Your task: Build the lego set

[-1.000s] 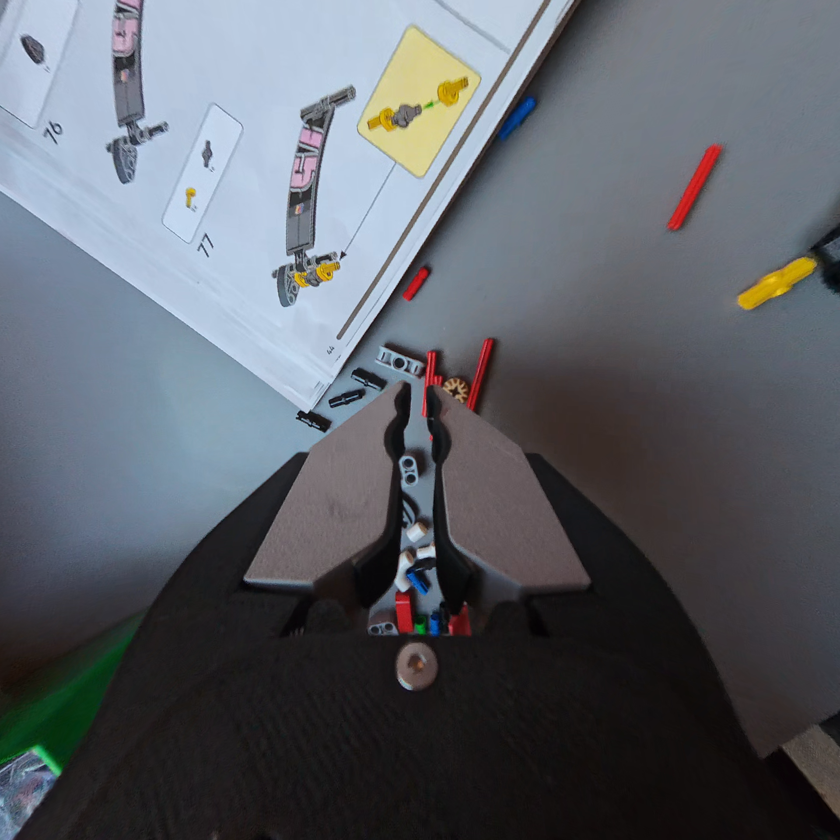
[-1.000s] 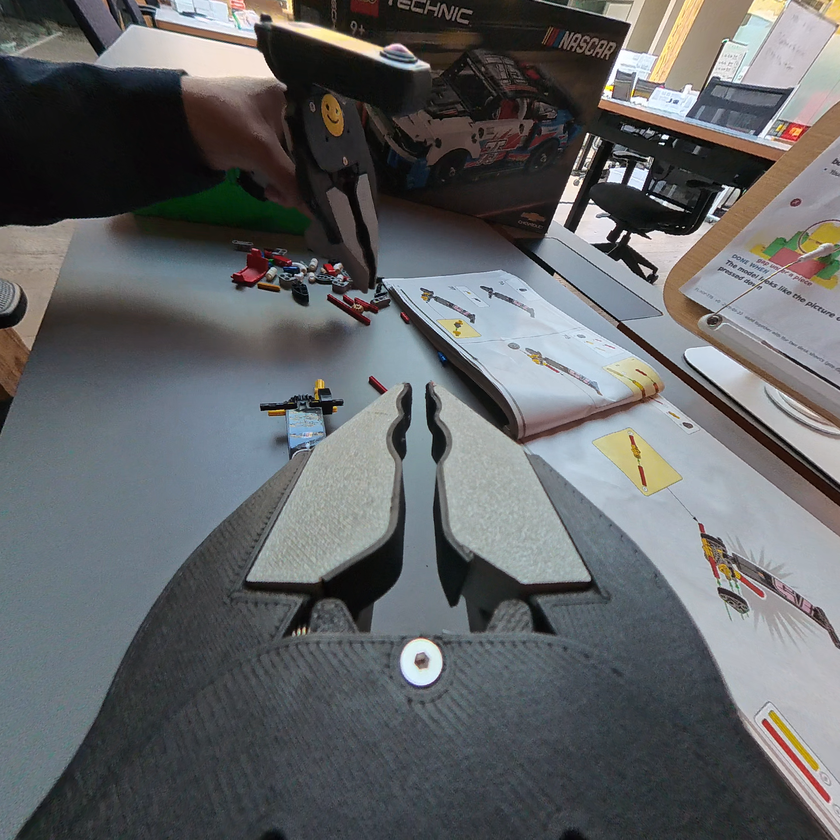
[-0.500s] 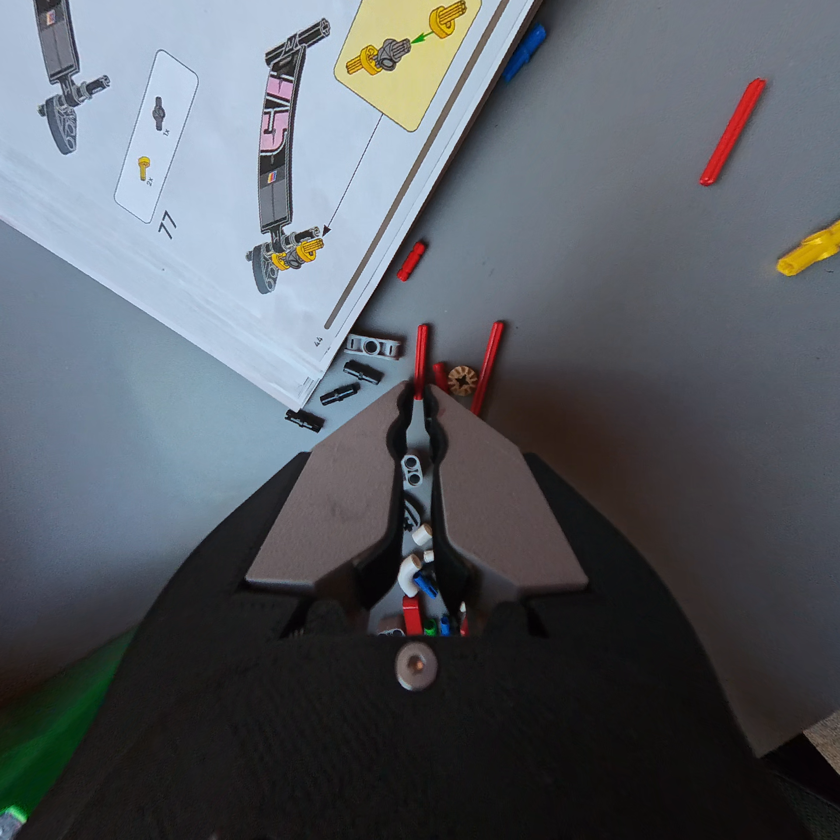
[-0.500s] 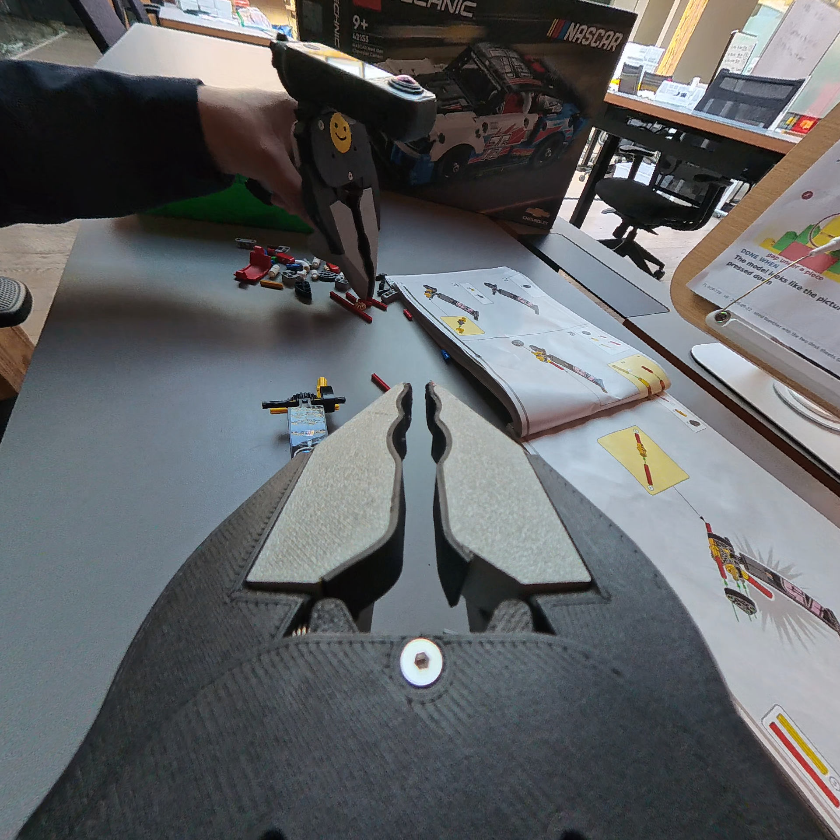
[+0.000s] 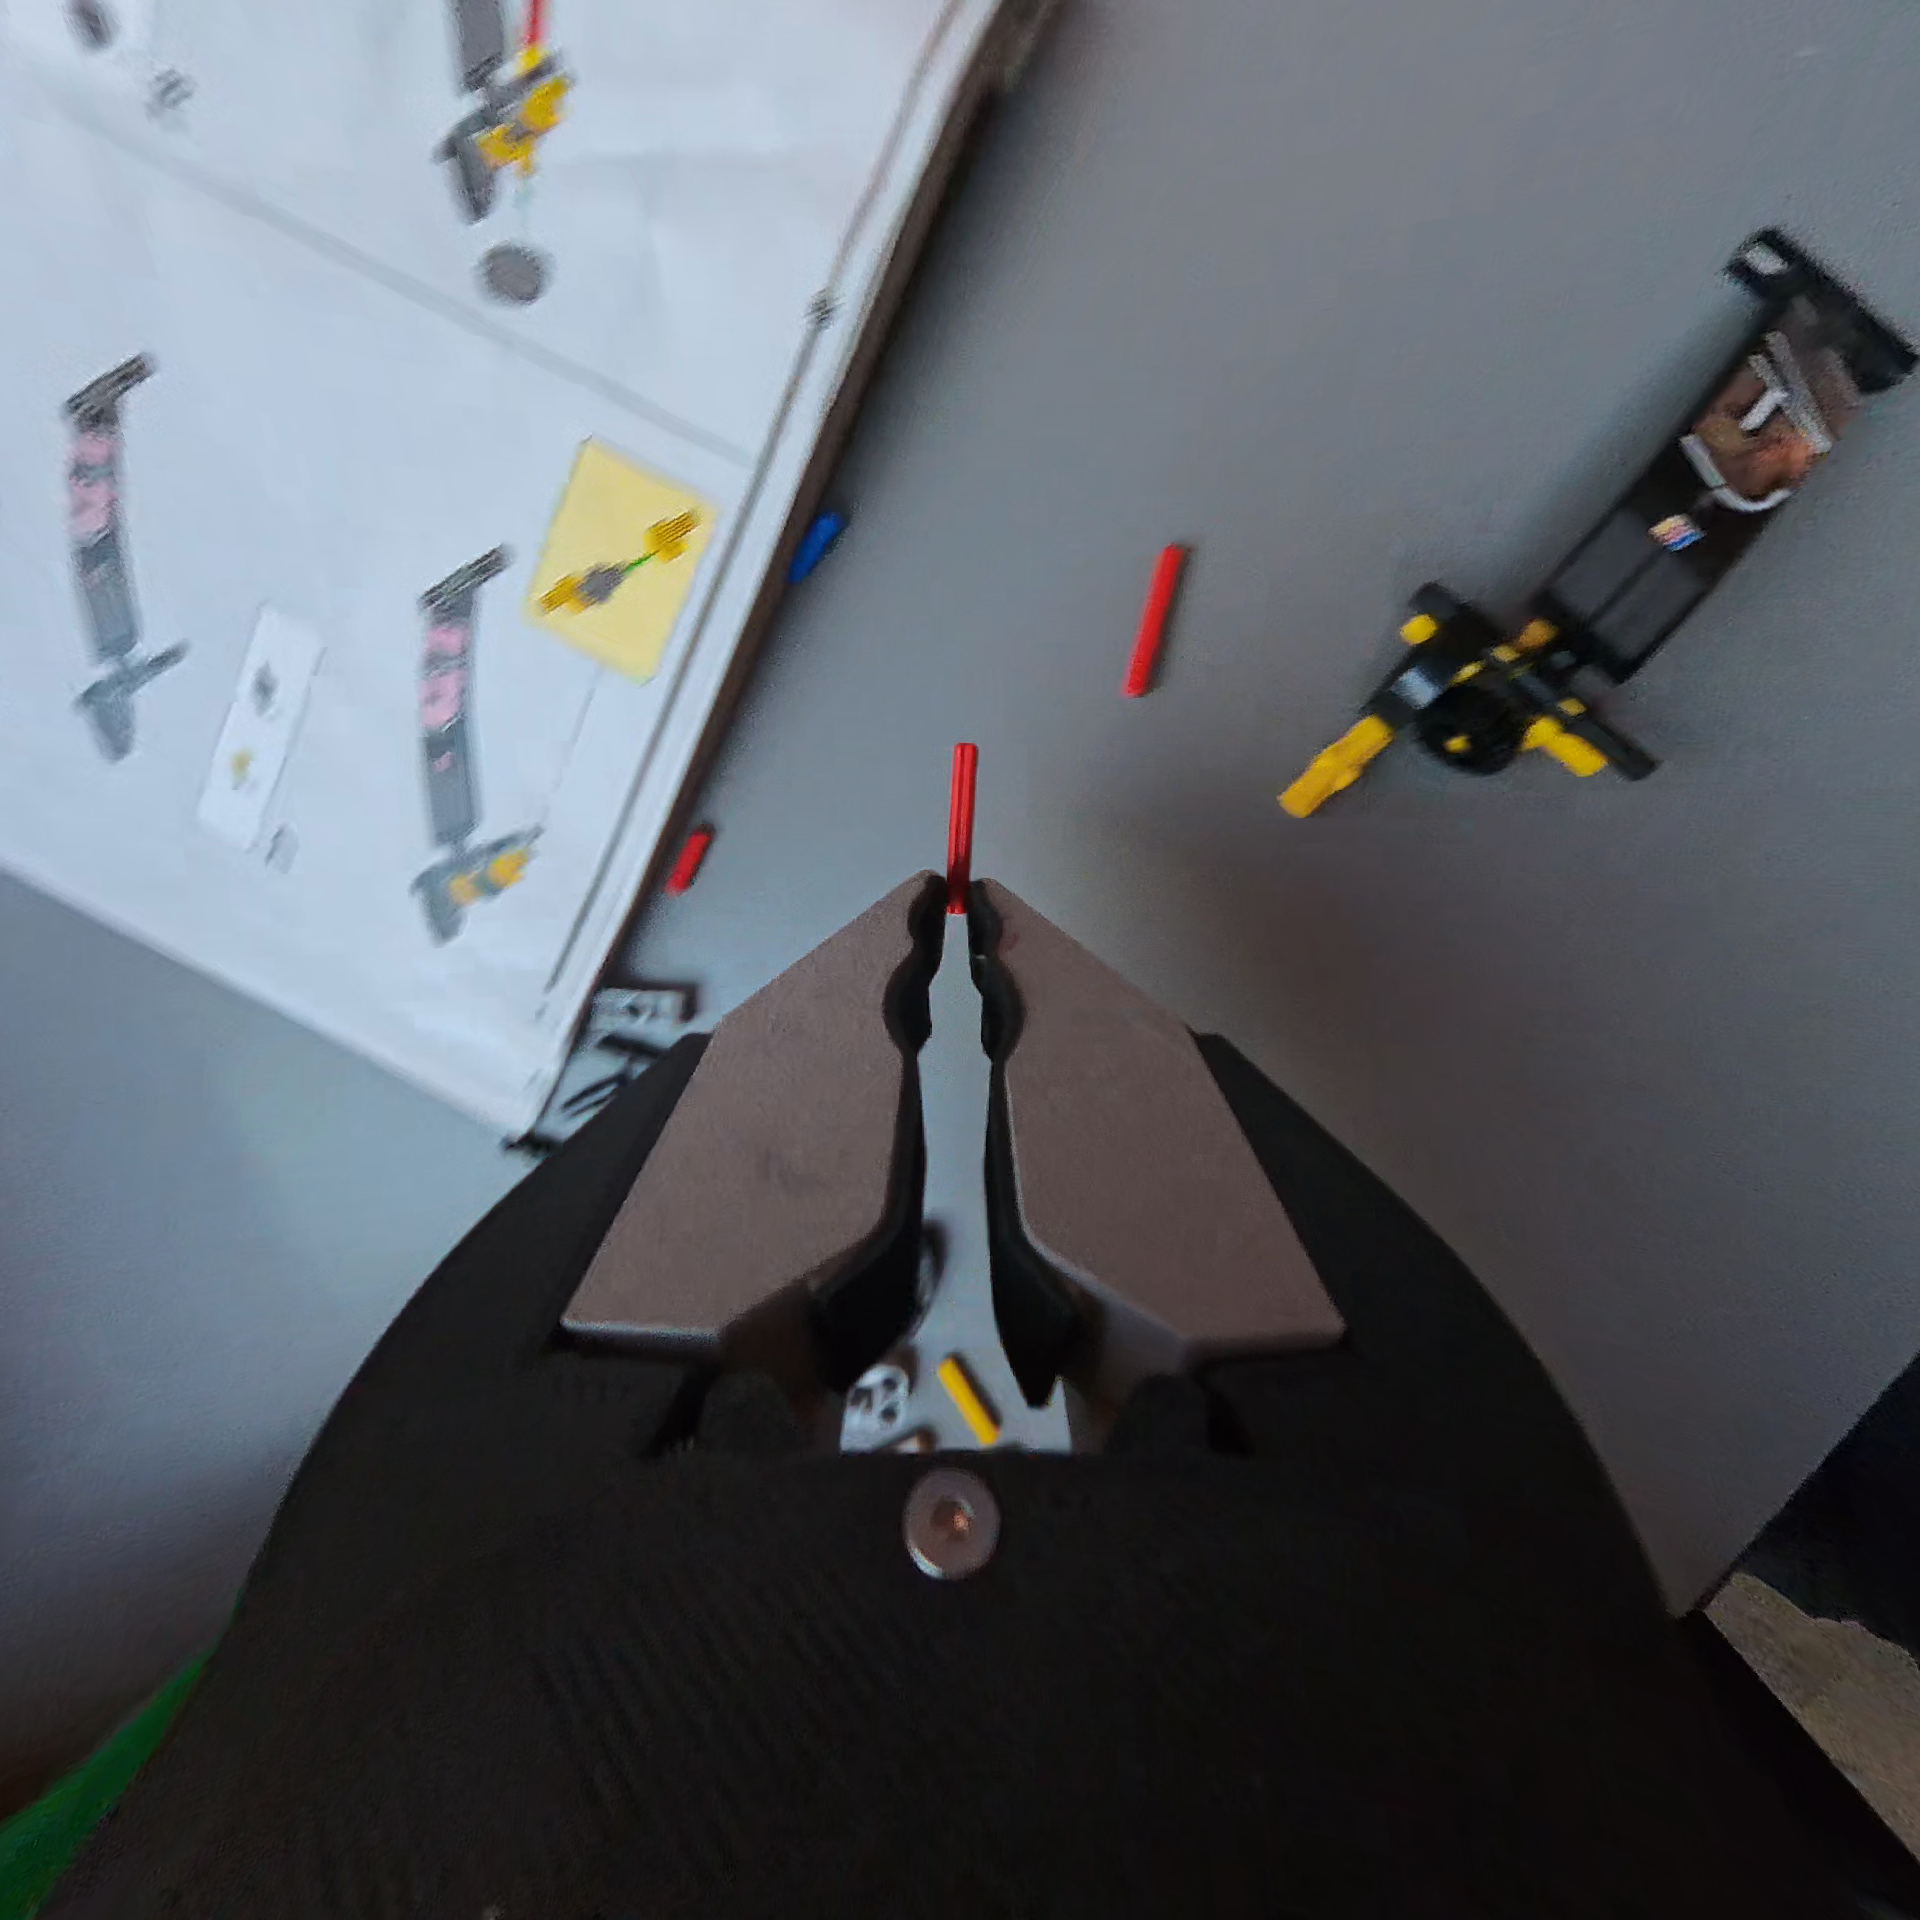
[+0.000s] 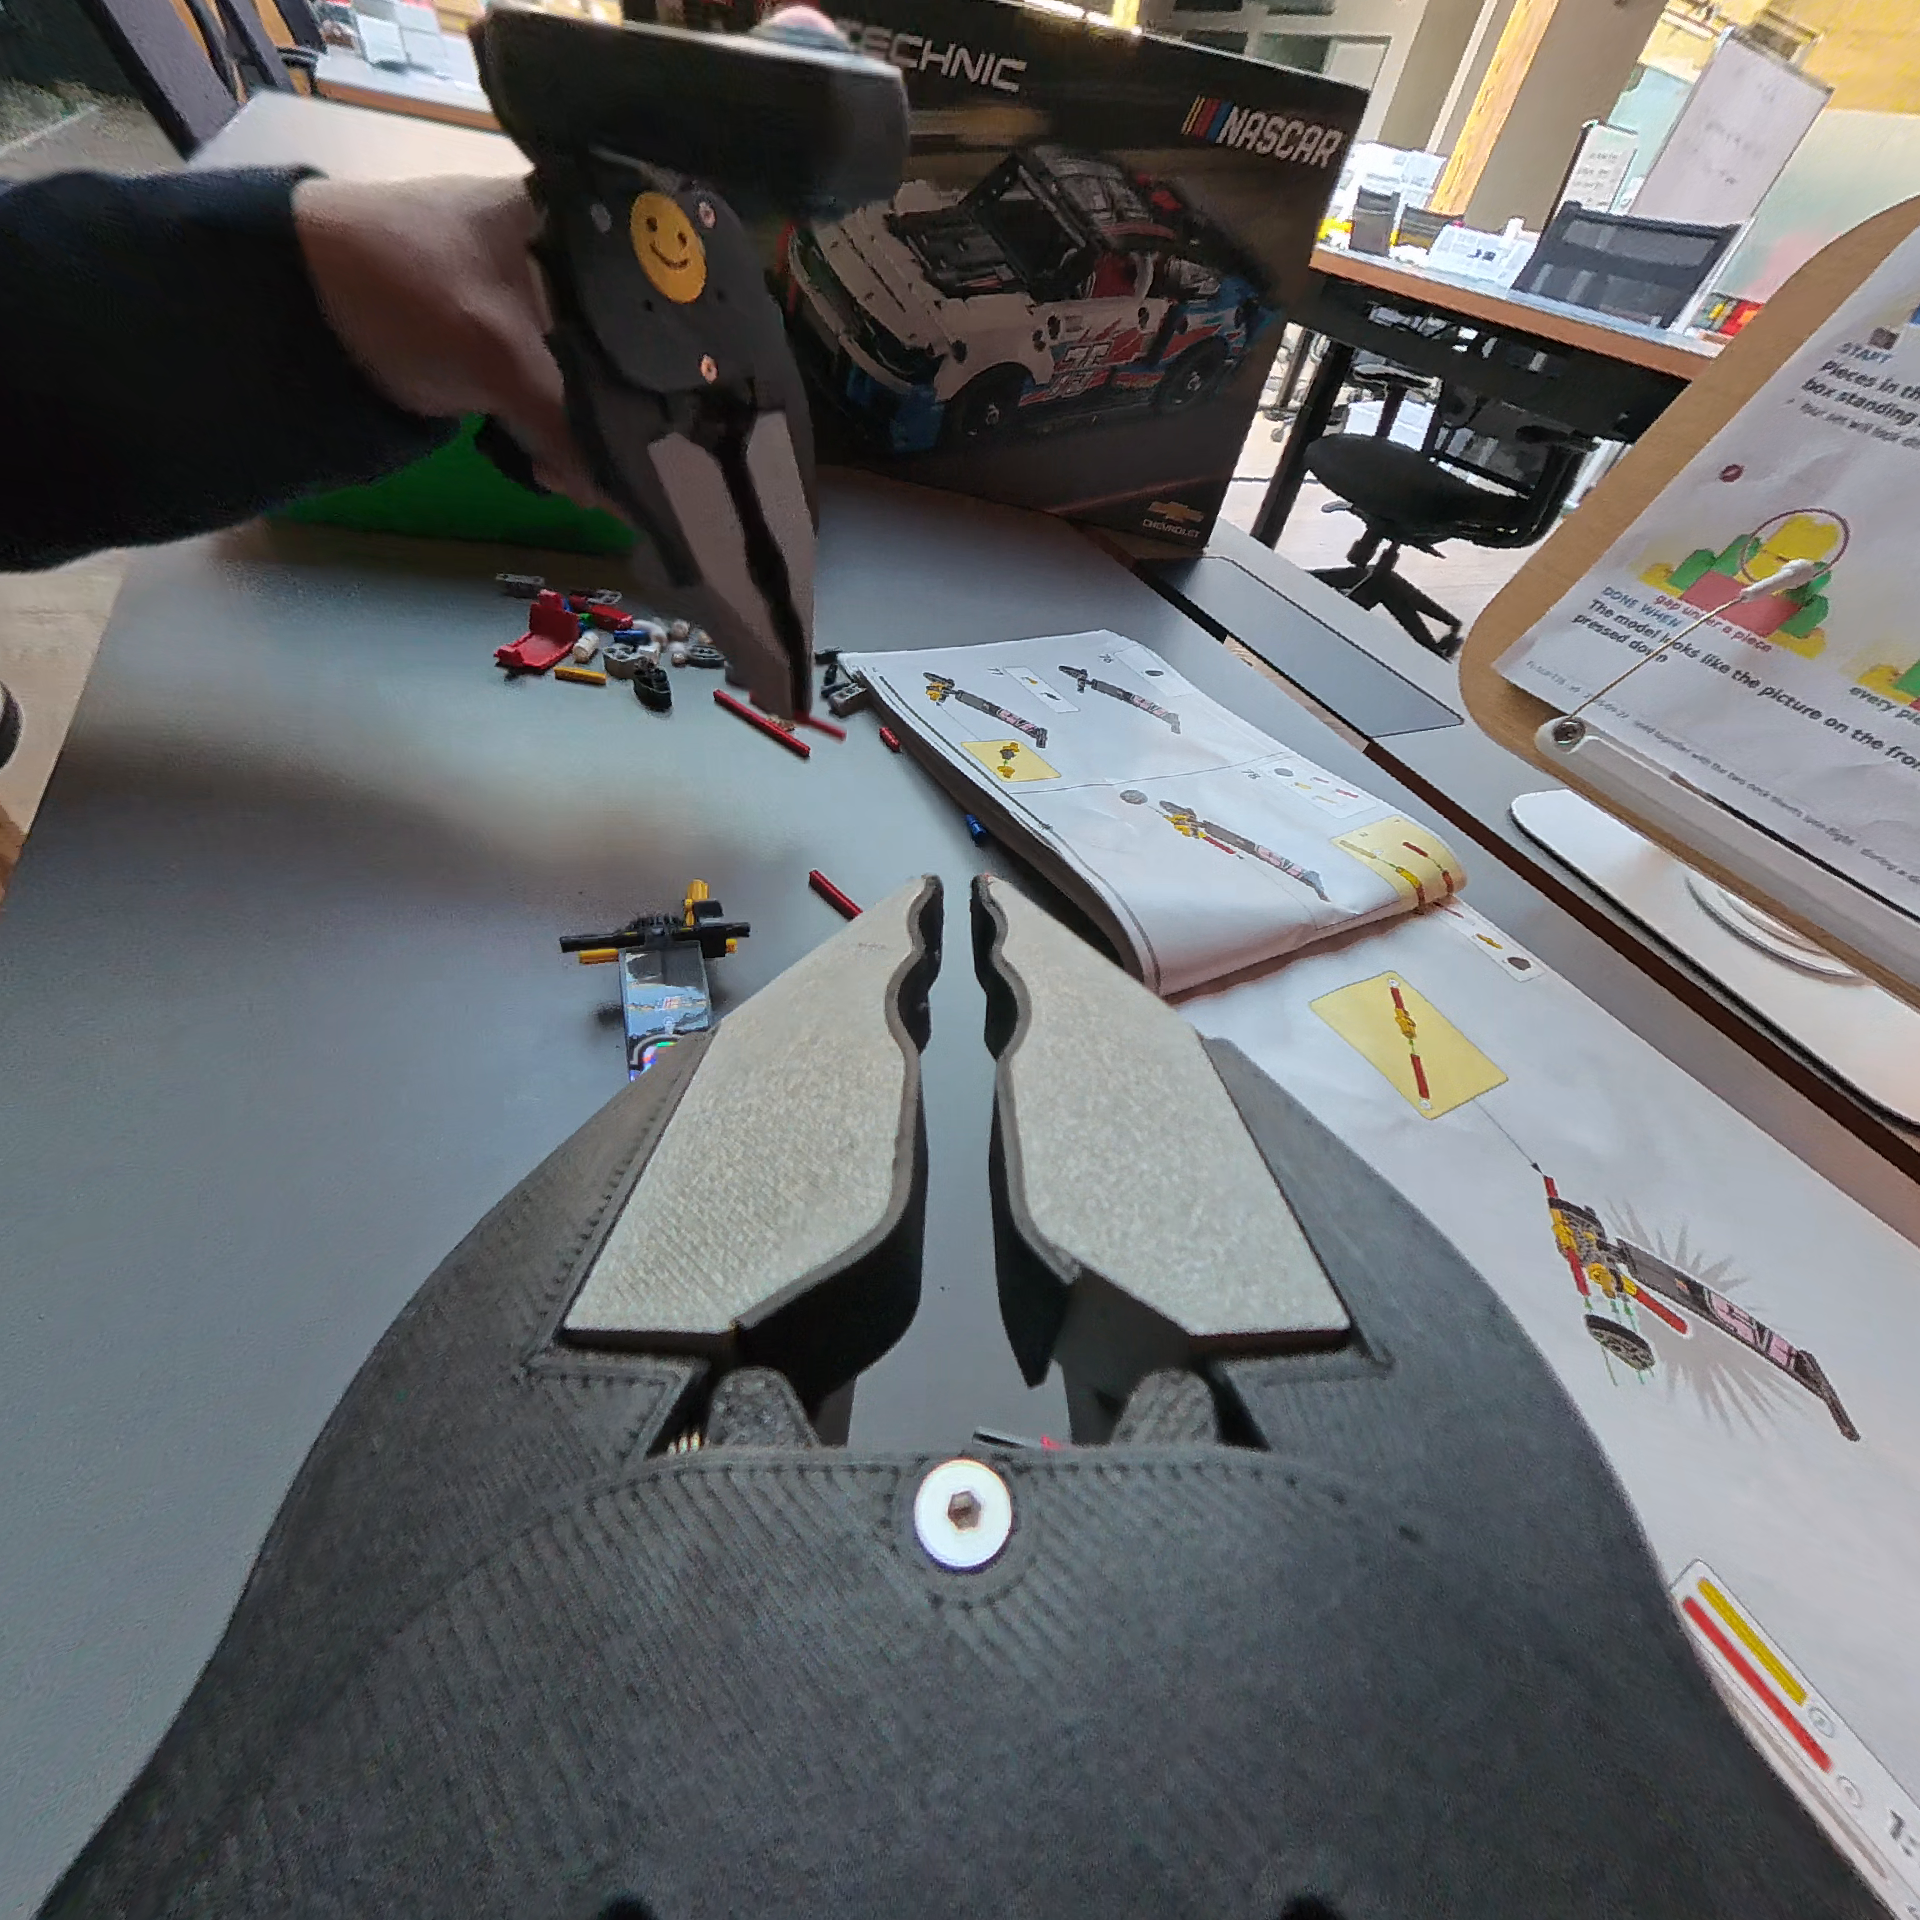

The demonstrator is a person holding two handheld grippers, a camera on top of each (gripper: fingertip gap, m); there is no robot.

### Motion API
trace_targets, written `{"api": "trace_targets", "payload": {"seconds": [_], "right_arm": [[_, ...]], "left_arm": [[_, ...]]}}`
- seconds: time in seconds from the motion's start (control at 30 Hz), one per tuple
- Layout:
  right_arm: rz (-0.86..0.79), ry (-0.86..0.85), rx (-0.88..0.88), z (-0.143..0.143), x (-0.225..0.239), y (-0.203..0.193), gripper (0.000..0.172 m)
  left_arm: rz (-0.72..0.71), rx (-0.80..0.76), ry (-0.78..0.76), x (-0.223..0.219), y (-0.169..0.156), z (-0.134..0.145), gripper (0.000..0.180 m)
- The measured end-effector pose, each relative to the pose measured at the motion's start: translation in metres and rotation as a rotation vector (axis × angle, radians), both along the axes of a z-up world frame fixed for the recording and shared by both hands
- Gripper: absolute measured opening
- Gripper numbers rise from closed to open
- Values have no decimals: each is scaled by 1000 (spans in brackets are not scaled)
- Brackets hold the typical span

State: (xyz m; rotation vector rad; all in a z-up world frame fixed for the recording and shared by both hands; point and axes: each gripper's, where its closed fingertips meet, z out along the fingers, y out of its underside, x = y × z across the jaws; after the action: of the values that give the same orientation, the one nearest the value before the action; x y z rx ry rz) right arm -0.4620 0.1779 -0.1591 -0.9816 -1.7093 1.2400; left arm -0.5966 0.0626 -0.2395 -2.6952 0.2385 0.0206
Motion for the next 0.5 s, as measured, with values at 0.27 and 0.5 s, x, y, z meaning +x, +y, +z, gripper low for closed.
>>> {"api": "trace_targets", "payload": {"seconds": [0.27,0.5], "right_arm": [[-19,4,-32,1,0,9,1],[-19,-21,-28,-7,-3,9,1]], "left_arm": [[-94,-33,-13,48,12,-35,1],[-44,44,-70,46,10,-34,1]]}}
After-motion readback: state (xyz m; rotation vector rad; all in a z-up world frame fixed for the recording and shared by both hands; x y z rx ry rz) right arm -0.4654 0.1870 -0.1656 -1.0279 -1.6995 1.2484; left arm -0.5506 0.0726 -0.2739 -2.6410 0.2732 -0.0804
